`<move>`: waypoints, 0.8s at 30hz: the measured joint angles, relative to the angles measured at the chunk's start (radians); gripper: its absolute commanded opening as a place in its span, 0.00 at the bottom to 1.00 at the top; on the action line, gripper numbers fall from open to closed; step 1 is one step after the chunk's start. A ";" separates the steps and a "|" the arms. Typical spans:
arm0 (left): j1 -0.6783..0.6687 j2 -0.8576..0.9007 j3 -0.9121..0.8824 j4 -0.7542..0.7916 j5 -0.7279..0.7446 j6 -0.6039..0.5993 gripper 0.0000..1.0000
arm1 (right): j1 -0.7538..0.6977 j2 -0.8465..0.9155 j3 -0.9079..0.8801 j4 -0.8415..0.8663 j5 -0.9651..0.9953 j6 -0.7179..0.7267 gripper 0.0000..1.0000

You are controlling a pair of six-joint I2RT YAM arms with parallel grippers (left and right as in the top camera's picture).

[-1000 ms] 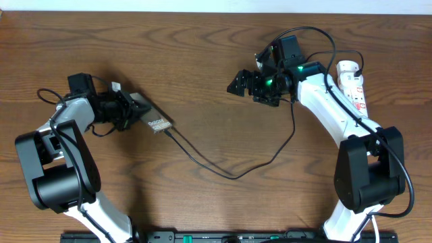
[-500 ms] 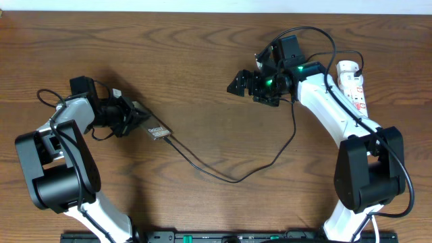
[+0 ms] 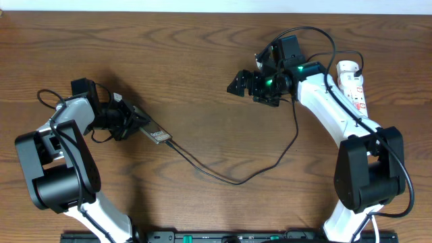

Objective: Plug charger to phone and switch on socket
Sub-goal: 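Lower the phone flat onto the table with the left gripper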

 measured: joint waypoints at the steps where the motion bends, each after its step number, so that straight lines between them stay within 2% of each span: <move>1: 0.000 0.000 0.000 0.000 0.000 0.001 0.07 | 0.000 0.000 0.000 0.000 0.000 0.000 0.99; 19: 0.000 0.000 0.000 -0.015 0.000 0.015 0.12 | 0.000 0.000 0.000 0.000 0.000 0.000 0.99; 23: 0.000 0.000 0.000 -0.021 0.000 0.015 0.17 | 0.000 0.000 0.000 0.000 0.000 0.000 0.99; 24: 0.000 0.000 0.000 -0.022 0.000 0.013 0.22 | 0.000 0.000 0.000 0.000 0.000 0.000 0.99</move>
